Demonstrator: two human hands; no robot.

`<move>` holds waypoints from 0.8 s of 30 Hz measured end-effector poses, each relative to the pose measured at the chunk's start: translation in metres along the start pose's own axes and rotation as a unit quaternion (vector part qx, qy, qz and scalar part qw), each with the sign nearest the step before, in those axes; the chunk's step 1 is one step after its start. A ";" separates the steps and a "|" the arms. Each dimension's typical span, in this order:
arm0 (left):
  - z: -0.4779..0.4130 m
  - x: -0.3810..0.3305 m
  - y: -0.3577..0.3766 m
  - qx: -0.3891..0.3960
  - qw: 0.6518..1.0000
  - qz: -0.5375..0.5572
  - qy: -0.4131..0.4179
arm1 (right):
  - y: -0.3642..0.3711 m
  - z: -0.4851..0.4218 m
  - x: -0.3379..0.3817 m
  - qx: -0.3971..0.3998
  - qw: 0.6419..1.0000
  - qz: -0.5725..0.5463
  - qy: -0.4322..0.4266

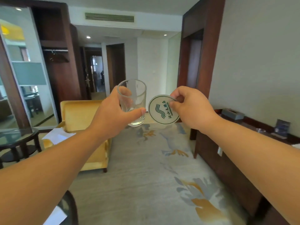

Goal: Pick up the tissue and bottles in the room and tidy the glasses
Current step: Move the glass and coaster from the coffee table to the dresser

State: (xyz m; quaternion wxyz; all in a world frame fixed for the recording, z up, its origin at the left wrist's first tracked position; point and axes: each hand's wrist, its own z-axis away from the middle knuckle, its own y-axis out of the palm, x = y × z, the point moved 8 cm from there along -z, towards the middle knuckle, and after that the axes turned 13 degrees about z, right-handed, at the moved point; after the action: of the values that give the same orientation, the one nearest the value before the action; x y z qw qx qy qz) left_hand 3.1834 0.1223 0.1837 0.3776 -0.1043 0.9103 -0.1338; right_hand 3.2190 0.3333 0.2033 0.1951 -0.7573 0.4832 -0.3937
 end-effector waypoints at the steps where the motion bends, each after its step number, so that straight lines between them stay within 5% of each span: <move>1: -0.006 -0.007 0.017 0.006 1.000 0.005 0.007 | -0.011 -0.001 -0.015 -0.006 1.000 0.004 0.006; 11: -0.057 -0.033 0.163 0.078 0.995 0.038 0.039 | -0.079 -0.015 -0.141 -0.047 0.995 0.037 0.080; 24: -0.178 0.024 0.324 0.144 0.974 0.170 0.052 | -0.094 -0.088 -0.270 -0.084 0.970 0.160 0.163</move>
State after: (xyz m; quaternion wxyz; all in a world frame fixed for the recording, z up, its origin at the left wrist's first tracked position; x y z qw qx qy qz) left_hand 3.0106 0.4501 0.1837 0.3583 0.1140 0.9042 -0.2026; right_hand 3.1438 0.6227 0.2105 0.1095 -0.6092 0.6548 -0.4338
